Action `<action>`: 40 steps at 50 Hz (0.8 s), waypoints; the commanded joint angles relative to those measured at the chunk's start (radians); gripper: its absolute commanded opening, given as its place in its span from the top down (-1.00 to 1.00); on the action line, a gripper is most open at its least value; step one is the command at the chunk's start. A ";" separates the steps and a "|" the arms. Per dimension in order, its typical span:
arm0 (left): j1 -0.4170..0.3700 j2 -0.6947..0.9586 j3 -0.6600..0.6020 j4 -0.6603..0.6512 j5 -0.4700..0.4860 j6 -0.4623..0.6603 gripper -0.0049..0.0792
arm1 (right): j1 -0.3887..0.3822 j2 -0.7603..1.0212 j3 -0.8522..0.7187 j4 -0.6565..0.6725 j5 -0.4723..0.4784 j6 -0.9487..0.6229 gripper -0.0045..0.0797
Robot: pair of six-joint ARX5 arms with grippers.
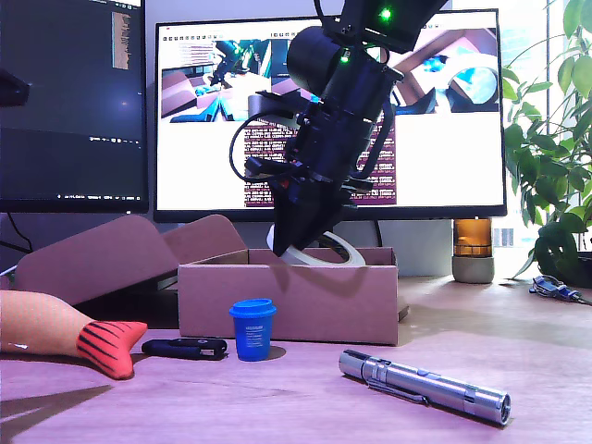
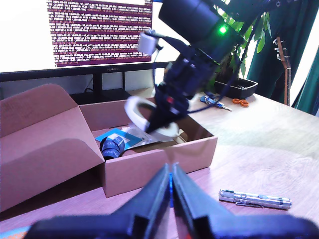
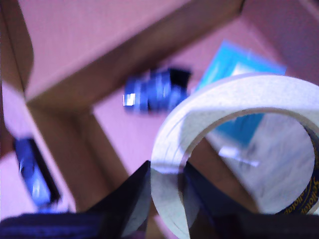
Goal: Pick up the tape roll and place it inside the cardboard box
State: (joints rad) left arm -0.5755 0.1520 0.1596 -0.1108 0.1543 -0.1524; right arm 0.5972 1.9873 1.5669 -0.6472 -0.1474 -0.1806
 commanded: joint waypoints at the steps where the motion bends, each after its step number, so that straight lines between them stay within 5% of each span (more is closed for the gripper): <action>1: -0.003 -0.002 -0.023 0.006 -0.002 0.003 0.94 | 0.006 0.013 0.006 -0.005 -0.004 -0.002 0.65; 16: -0.003 -0.002 -0.023 0.006 -0.002 0.004 0.94 | 0.007 0.013 0.006 0.000 -0.004 -0.002 0.09; 23: -0.003 -0.002 -0.023 0.006 -0.002 0.003 0.94 | 0.008 0.012 0.006 -0.009 -0.003 -0.002 0.05; 29: -0.003 -0.002 -0.023 0.006 -0.002 0.003 0.94 | 0.008 0.011 0.030 -0.027 -0.004 0.000 0.16; 37: -0.003 -0.002 -0.023 0.009 -0.002 0.003 0.94 | 0.010 0.009 0.113 -0.114 -0.003 0.001 0.95; 40: -0.003 -0.002 -0.023 0.014 -0.003 0.003 0.94 | 0.010 0.008 0.150 -0.157 -0.003 0.002 0.91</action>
State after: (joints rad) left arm -0.5755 0.1520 0.1596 -0.1066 0.1539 -0.1524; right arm 0.5976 1.9881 1.6802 -0.7834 -0.1478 -0.1806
